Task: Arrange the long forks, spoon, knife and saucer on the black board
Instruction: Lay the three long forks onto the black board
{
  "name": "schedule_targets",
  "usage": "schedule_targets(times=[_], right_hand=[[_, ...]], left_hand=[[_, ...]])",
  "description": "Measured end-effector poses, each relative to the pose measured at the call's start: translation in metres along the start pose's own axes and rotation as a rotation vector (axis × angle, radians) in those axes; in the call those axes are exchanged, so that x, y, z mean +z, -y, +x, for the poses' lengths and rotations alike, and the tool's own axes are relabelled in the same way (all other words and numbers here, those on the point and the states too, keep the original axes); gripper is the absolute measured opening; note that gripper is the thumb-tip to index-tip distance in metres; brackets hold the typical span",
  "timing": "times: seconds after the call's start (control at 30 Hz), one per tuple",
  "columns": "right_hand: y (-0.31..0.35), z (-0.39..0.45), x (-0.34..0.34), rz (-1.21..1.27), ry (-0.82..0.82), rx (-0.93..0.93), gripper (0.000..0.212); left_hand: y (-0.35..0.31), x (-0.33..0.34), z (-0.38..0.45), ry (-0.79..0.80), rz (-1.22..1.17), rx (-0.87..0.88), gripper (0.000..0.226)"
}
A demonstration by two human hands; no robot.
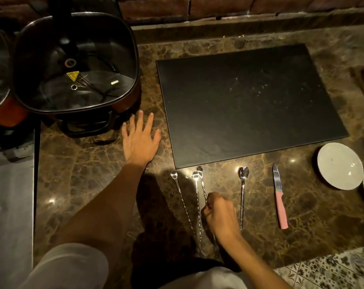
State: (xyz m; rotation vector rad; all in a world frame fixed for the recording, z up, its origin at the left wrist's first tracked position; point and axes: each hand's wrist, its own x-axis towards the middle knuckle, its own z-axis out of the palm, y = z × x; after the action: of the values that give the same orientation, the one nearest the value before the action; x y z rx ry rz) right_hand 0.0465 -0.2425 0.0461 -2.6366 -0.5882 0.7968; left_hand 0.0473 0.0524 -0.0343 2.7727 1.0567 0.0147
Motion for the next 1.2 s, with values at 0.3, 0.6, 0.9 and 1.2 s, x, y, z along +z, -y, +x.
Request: schedule_targets(times=[0.3, 0.6, 0.9, 1.2], right_hand=[[-0.009, 0.005, -0.005, 0.24, 0.042, 0.121, 0.016], [-0.006, 0.045, -0.039, 0.336, -0.124, 0.013, 0.024], [0.044, 0.162, -0.059, 0.28, -0.236, 0.066, 0.008], [0.057, 0.189, -0.058, 0.09, -0.279, 0.054, 0.01]], left_hand=[[0.003, 0.006, 0.001, -0.037, 0.0, 0.013, 0.062], [0.001, 0.003, 0.0, -0.042, -0.004, 0.015, 0.063], [0.001, 0.004, 0.002, -0.021, -0.004, 0.008, 0.065], [0.001, 0.006, 0.004, -0.016, -0.038, -0.014, 0.066]])
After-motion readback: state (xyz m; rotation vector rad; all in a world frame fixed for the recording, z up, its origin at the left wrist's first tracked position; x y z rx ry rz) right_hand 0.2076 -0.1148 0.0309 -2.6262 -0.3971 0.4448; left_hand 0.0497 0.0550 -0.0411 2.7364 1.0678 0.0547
